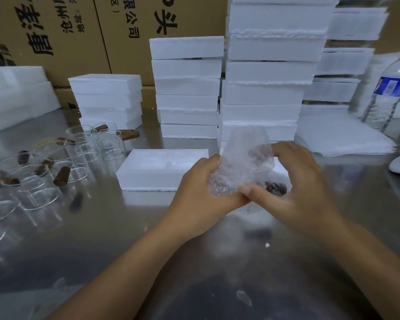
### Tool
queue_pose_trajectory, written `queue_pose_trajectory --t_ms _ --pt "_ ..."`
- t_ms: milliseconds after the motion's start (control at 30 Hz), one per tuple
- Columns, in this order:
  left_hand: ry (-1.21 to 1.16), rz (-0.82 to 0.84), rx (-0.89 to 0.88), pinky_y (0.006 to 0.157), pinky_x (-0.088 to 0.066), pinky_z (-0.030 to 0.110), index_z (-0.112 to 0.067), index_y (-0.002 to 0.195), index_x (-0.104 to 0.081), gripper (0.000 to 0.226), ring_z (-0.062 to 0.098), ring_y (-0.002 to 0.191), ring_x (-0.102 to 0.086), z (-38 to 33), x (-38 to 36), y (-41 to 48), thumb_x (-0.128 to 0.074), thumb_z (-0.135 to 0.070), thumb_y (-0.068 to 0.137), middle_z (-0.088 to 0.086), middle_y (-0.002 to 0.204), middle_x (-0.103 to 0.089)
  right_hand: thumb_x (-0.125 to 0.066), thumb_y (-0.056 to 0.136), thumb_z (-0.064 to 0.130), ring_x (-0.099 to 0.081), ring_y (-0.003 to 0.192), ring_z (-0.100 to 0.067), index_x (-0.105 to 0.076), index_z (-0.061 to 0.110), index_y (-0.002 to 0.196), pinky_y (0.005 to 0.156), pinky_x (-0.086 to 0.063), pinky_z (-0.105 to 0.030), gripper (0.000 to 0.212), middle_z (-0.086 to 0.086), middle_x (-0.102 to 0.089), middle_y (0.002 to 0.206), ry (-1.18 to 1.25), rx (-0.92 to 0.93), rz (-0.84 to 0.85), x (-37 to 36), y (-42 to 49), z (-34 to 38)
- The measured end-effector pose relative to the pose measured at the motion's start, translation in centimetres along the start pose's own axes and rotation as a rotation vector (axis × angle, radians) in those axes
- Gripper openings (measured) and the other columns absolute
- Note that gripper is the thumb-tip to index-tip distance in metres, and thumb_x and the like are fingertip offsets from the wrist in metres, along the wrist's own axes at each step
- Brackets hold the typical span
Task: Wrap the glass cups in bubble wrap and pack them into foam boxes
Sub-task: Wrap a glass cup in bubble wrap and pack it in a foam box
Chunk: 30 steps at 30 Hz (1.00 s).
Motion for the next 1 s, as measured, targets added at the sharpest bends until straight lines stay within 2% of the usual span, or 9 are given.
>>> queue_pose_trajectory --t_ms 67,200,300,400,467,533,633,800,1000 --pt "0.043 0.01 -0.031 0.074 -0.055 0.021 -0.054 0.095 -0.058 0.041 -0.003 0.088 -0.062 -0.4 0.0 -0.4 -0.072 -0.058 0.056 -0.013 0.099 -0.063 -0.059 0.078 0.046 -0.05 0.08 -0.008 -0.065 0.012 0.087 0.079 -0.037 -0.024 0.035 0.015 -0.054 0.081 0.004 0.01 -0.056 0.3 0.1 0.2" --pt "0.164 0.05 -0.101 0.079 -0.052 0.022 -0.051 0.105 -0.047 0.05 -0.005 0.098 -0.056 -1.1 -0.7 -0.6 -0.071 -0.061 0.063 -0.018 0.105 -0.056 -0.067 0.079 0.048 -0.06 0.075 -0.008 -0.061 0.029 0.069 0.071 -0.046 -0.028 0.022 0.011 -0.063 0.071 0.282 -0.311 -0.083 0.3 -0.3 -2.3" --pt "0.171 0.044 -0.151 0.08 -0.052 0.017 -0.056 0.107 -0.039 0.055 -0.009 0.102 -0.053 -1.4 -0.6 -0.7 -0.075 -0.056 0.066 -0.026 0.109 -0.051 -0.07 0.074 0.041 -0.062 0.08 -0.011 -0.062 0.026 0.084 0.071 -0.05 -0.026 0.021 0.004 -0.065 0.081 0.415 -0.492 -0.068 -0.4 -0.7 -4.0" --pt "0.181 0.041 -0.174 0.08 -0.051 0.012 -0.063 0.11 -0.025 0.069 -0.011 0.105 -0.049 -1.7 -0.6 -0.8 -0.076 -0.055 0.063 -0.034 0.116 -0.041 -0.074 0.06 0.045 -0.058 0.09 -0.003 -0.045 0.038 0.107 0.078 -0.049 -0.027 0.055 0.014 -0.057 0.098 0.406 -0.635 -0.031 -1.2 -1.3 -5.3" --pt "0.175 0.052 -0.202 0.082 -0.052 0.014 -0.065 0.116 -0.02 0.078 -0.006 0.108 -0.048 -2.1 -0.7 -0.9 -0.077 -0.052 0.064 -0.034 0.119 -0.04 -0.075 0.058 0.043 -0.059 0.095 -0.004 -0.046 0.034 0.112 0.077 -0.055 -0.034 0.062 0.015 -0.058 0.105 0.465 -0.704 0.025 -1.8 -1.6 -5.6" --pt "0.216 0.059 -0.247 0.087 -0.048 0.012 -0.063 0.123 -0.021 0.079 -0.005 0.111 -0.047 -2.4 -0.8 -1.1 -0.076 -0.049 0.067 -0.033 0.122 -0.039 -0.075 0.058 0.039 -0.064 0.09 -0.005 -0.059 0.028 0.1 0.076 -0.057 -0.034 0.046 0.013 -0.066 0.096 0.497 -0.674 0.049 -1.9 -1.5 -5.3" --pt "0.318 0.067 -0.273 0.09 -0.035 0.002 -0.057 0.123 -0.029 0.068 -0.014 0.111 -0.04 -2.2 -1.0 -1.1 -0.072 -0.052 0.071 -0.03 0.121 -0.04 -0.071 0.059 0.036 -0.061 0.082 -0.004 -0.061 0.025 0.081 0.081 -0.048 -0.027 0.027 0.014 -0.065 0.081 0.359 -0.55 0.021 -1.1 -1.0 -4.2" --pt "0.342 -0.007 -0.257 0.085 -0.033 -0.003 -0.055 0.113 -0.039 0.053 -0.018 0.107 -0.04 -1.9 -0.4 -0.8 -0.067 -0.06 0.068 -0.025 0.114 -0.044 -0.073 0.07 0.024 -0.063 0.094 -0.01 -0.065 0.025 0.091 0.092 -0.049 -0.041 0.022 0.011 -0.067 0.093 0.425 -0.466 0.012 -1.2 -0.7 -3.3" --pt "0.239 -0.088 -0.218 0.077 -0.047 0.012 -0.05 0.099 -0.04 0.049 -0.007 0.1 -0.052 -1.6 1.1 -0.5 -0.074 -0.054 0.065 -0.02 0.106 -0.05 -0.06 0.081 0.037 -0.056 0.099 0.003 -0.059 0.039 0.097 0.086 -0.039 -0.009 0.016 0.022 -0.063 0.098 0.358 -0.207 -0.007 -1.0 -0.4 -0.7"
Point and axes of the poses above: each hand's wrist, its own y-axis towards the middle knuckle, its own x-axis out of the back of the hand, z = x × y, the point moved 9 cm from there along y, towards the middle knuckle
